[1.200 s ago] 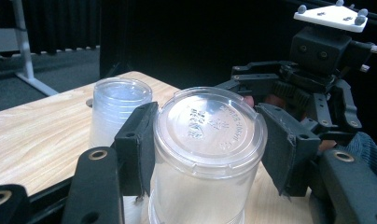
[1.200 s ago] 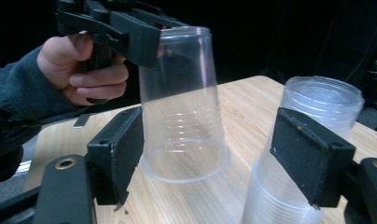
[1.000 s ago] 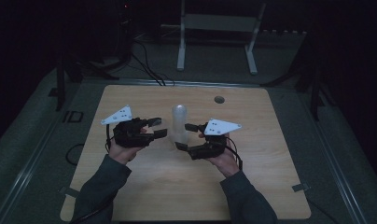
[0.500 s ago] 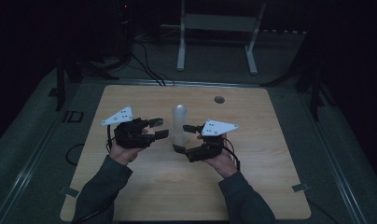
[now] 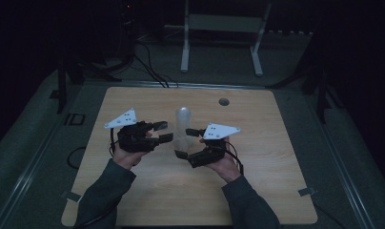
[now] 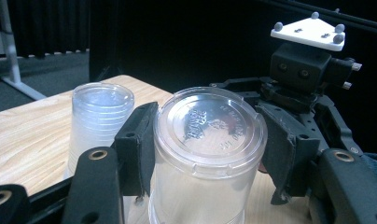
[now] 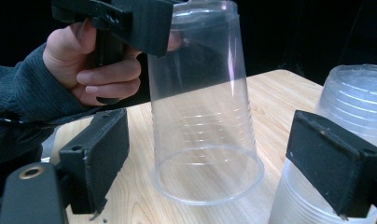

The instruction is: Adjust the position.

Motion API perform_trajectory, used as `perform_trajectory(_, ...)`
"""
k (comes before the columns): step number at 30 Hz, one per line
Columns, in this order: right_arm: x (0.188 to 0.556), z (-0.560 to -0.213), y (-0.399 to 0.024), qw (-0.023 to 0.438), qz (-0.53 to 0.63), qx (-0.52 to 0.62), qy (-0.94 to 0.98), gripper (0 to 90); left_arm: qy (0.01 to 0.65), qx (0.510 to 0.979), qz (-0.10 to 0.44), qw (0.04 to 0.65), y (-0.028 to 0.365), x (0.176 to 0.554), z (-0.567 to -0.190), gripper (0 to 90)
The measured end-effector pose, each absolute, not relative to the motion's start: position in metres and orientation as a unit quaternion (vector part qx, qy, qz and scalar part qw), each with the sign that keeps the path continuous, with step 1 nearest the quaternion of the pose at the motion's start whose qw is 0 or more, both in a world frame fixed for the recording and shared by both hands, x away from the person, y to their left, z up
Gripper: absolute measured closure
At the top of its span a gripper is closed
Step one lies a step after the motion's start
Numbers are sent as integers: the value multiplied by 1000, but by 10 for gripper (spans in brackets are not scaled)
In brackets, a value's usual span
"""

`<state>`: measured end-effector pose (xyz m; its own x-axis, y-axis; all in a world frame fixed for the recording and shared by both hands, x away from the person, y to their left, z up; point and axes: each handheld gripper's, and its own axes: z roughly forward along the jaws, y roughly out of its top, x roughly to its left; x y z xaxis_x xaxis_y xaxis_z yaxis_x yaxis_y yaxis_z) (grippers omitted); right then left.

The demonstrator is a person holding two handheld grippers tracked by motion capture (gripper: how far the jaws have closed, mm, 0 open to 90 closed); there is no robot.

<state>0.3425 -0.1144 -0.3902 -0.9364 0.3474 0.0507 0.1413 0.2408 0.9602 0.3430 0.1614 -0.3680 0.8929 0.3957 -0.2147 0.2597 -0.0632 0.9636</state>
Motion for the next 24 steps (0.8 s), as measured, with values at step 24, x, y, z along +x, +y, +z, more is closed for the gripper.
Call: perform_trajectory(24,341,-391,-107,89,594,147,786,133,220,725,46,651,159,342,-366,414)
